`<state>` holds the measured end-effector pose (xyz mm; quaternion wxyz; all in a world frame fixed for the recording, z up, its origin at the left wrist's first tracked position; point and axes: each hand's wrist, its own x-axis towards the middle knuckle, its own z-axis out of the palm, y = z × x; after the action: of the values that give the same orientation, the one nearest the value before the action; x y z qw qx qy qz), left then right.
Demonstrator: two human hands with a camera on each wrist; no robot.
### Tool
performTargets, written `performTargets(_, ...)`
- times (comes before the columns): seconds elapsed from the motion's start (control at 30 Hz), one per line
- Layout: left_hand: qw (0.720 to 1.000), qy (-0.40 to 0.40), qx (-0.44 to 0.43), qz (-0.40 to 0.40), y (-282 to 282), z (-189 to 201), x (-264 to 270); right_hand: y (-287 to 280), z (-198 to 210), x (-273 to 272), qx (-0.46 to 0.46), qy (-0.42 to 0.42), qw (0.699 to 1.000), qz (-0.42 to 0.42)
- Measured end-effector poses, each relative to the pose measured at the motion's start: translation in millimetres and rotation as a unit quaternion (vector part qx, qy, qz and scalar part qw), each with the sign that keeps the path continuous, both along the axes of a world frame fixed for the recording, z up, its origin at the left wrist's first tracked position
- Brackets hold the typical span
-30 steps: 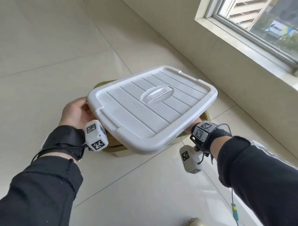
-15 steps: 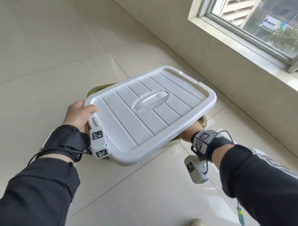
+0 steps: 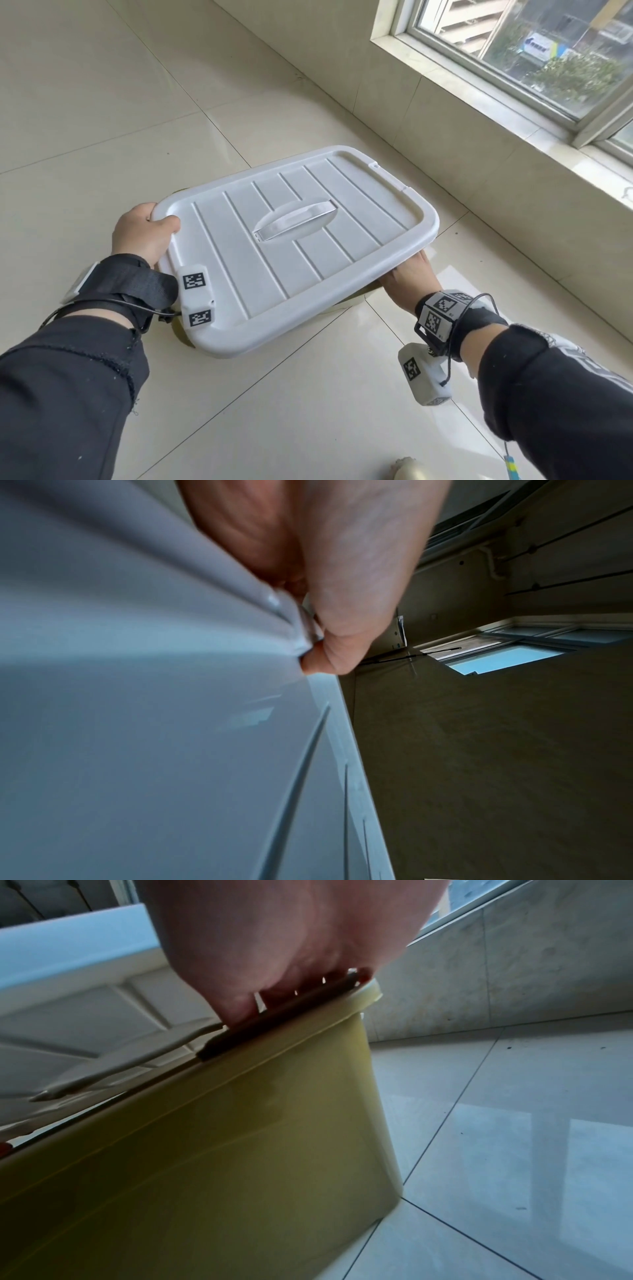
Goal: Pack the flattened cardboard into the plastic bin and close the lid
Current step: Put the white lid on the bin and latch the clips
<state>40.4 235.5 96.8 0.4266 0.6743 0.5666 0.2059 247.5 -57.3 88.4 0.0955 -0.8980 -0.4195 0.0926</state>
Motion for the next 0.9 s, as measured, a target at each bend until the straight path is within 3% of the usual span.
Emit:
performTargets(0.07,1.000,0.002,0.005,-0.004,0,0,2,-6,3,2,0.075,0.059,0.992,-0.077)
performTargets(0.13,1.000,0.004,0.010,-0.006,0,0,5,-11,4,6,0.087,0.091,0.981,-0.149)
performTargets(0.5,0.998,0.036,0.039,-0.026,10,-4,4,-1,25,25,0.135,0.070,0.915,-0.374)
performTargets(0.63,0.997,0.053,0.041,-0.038,12,-1,5,15,33,33,0.140,0.038,0.937,-0.319)
performTargets(0.77,0.994,0.075,0.044,-0.062,15,4,7,35,24,44,0.056,0.048,0.974,-0.213)
performTargets(0.9,0.988,0.110,0.057,-0.096,17,10,6,38,10,46,0.032,0.067,0.972,-0.223)
